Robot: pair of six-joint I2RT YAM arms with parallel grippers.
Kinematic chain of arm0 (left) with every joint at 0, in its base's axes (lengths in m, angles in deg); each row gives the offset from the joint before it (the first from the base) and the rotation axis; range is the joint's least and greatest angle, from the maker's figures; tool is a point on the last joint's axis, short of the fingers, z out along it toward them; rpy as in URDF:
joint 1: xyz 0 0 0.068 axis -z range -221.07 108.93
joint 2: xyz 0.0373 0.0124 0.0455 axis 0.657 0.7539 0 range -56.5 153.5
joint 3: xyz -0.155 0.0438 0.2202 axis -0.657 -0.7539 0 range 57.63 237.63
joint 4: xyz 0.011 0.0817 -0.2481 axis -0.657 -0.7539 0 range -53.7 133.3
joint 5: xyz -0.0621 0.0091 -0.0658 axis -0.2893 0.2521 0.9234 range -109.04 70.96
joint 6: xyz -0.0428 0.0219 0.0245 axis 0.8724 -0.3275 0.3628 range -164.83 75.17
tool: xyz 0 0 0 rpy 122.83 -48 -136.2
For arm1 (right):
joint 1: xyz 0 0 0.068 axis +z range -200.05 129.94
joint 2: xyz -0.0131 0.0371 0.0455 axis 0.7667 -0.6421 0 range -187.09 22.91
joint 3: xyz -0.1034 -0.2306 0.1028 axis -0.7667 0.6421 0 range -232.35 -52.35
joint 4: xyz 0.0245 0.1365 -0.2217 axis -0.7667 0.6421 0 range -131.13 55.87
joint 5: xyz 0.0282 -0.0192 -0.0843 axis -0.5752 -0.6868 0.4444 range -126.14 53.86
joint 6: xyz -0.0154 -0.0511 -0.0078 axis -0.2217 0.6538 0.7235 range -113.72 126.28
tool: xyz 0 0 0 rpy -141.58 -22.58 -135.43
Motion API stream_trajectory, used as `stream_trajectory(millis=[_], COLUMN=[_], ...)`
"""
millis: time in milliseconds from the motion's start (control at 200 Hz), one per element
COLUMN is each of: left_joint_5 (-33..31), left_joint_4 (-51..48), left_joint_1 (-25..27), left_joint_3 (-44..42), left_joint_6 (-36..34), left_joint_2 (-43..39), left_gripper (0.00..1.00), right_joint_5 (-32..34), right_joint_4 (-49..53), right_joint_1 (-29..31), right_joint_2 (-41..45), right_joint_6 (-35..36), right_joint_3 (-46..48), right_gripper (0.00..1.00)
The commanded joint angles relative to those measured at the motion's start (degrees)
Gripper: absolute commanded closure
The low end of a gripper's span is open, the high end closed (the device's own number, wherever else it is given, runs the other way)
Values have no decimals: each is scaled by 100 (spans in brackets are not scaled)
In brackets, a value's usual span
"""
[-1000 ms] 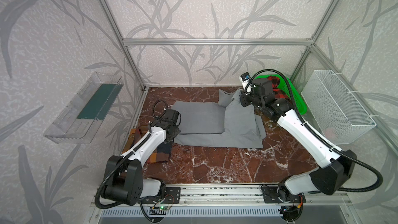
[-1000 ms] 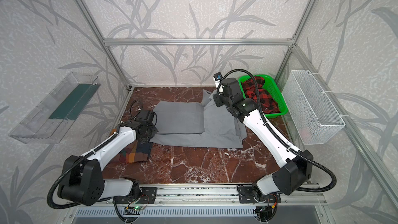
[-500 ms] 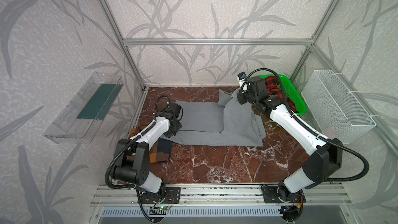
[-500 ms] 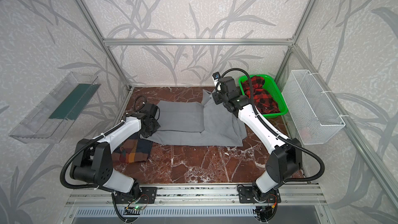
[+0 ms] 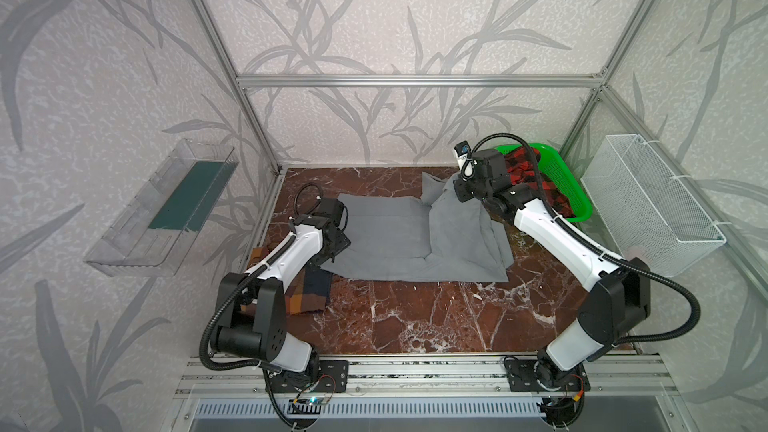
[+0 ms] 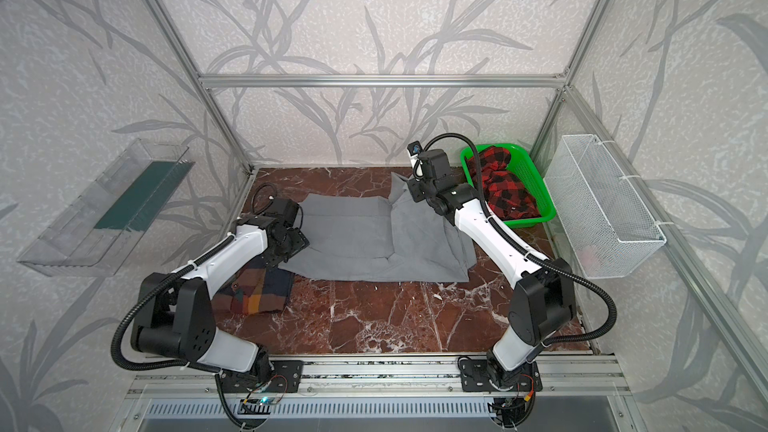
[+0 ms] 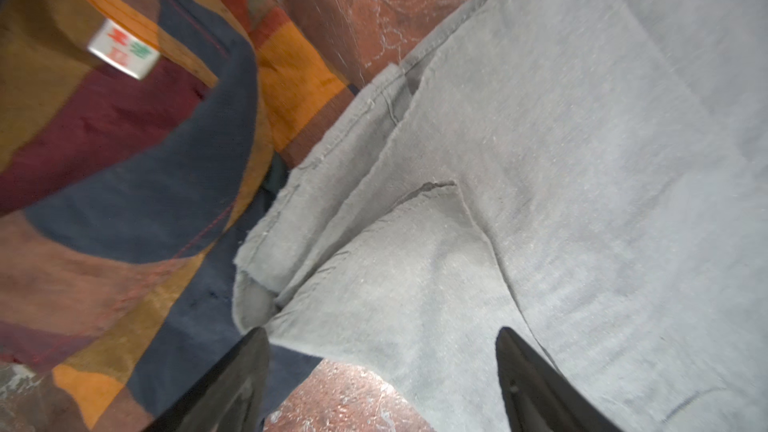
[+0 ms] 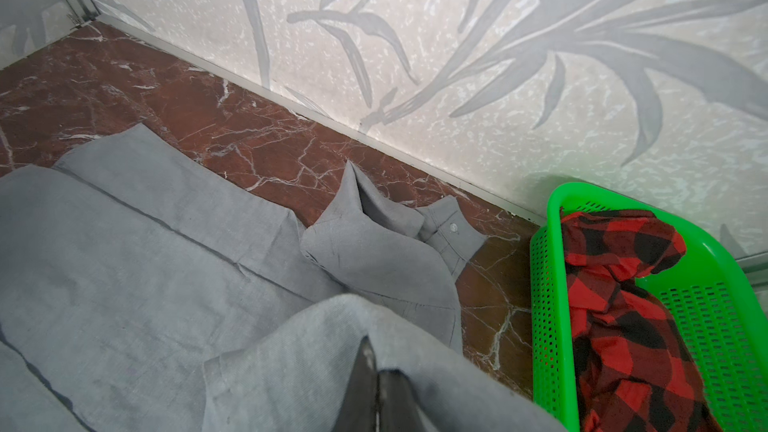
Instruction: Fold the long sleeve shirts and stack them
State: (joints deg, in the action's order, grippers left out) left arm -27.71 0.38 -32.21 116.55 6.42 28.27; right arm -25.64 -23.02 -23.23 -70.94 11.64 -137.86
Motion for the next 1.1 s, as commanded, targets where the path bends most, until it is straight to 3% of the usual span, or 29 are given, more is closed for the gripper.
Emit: stream_trajectory(millis=[0, 125, 420, 620, 795, 895, 1015, 1095], left_joint_5=[68, 428, 808, 713, 561, 543, 467, 484], left_joint_4=[-142, 176, 644, 673, 650, 574, 480, 525], left_joint_1=[-33, -25, 44, 259, 573, 710, 801, 810], left_joint_3=[99, -70, -423, -368, -320, -262, -218, -250], left_joint_6=[-79, -463, -1136, -1501, -1827, -1936, -2021, -2051], left_joint_2=[-363, -726, -1386, -1549, -1505, -1405, -1492, -1593], left_gripper=[6, 3, 1, 2, 2, 1, 2, 1], right_joint_5=[295, 301, -467, -388, -699, -871, -1051, -815], right_joint_4=[6, 301, 731, 772, 688, 535, 575, 630], right_joint_1=[-24, -13, 31, 228, 347, 517, 616, 623], right_joint_2=[-45, -17, 214, 513, 1175, 1622, 2320, 2959], right_joint_6=[-192, -527, -1424, -1618, -2344, -2702, -3108, -3103], right_joint_3=[-18, -1, 581, 1126, 2168, 2953, 3737, 3989], right_gripper=[100, 100, 100, 100, 100, 90, 57, 44])
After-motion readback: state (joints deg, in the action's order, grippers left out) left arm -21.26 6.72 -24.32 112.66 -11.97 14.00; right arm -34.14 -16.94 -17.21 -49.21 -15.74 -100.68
